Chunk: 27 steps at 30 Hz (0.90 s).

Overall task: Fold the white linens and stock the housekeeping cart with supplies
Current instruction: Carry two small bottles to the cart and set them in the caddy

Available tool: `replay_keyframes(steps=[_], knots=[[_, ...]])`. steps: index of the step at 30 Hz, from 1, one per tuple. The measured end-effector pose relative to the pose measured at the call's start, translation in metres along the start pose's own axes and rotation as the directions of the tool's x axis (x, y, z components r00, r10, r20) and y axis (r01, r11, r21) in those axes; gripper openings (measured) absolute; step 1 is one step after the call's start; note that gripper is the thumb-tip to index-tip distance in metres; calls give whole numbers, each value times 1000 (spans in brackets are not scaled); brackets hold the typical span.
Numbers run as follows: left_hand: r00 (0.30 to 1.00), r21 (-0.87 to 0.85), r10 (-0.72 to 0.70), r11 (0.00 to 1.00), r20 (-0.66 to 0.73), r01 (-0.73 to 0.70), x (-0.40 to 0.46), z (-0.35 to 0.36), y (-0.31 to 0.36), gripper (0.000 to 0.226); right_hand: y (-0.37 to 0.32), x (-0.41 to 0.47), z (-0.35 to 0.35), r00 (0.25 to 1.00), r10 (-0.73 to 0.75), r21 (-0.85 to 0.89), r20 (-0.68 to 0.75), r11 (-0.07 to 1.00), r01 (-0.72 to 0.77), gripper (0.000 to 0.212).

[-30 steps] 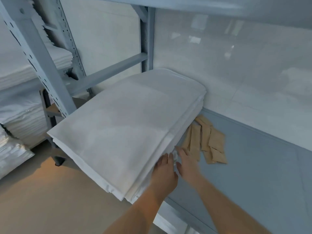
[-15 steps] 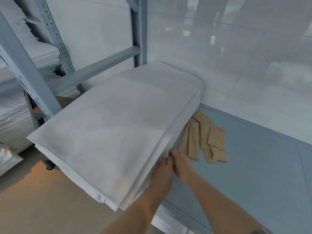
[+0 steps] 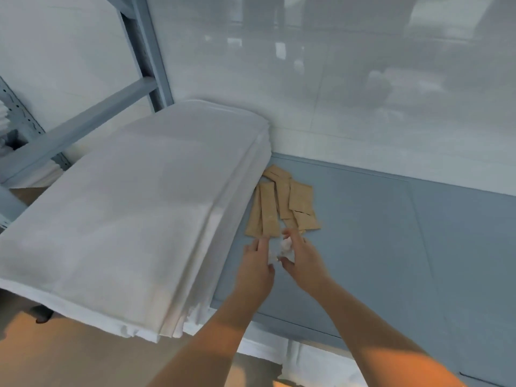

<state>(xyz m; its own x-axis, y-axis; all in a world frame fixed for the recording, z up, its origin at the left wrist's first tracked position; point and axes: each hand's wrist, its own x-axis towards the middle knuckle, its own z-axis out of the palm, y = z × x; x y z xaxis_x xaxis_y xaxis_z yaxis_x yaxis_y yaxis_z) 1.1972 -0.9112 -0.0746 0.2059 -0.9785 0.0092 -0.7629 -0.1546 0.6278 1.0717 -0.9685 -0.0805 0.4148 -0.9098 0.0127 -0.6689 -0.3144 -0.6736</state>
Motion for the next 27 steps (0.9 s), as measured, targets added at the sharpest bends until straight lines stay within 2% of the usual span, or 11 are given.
replay_keyframes(steps=[3, 7, 14, 20, 27], knots=[[996, -82, 72, 994, 56, -67, -6, 8, 45, 61, 14, -36, -39, 989, 69, 40, -128, 997, -65, 53], [962, -134, 243, 965, 122, -226, -17, 36, 104, 66, 39, -94, -87, 940, 170, 92, -294, 985, -149, 48], [826, -205, 500, 865, 263, -458, -54, 105, 197, 62, 84, -195, -150, 757, 410, 178, -509, 910, -374, 45], [677, -283, 607, 794, 416, -538, -105, 159, 270, 61, 110, -288, -183, 546, 520, 263, -657, 837, -480, 43], [418, -471, 780, 618, 465, -629, -179, 206, 331, 50, 124, -392, -202, 231, 624, 406, -747, 703, -584, 36]])
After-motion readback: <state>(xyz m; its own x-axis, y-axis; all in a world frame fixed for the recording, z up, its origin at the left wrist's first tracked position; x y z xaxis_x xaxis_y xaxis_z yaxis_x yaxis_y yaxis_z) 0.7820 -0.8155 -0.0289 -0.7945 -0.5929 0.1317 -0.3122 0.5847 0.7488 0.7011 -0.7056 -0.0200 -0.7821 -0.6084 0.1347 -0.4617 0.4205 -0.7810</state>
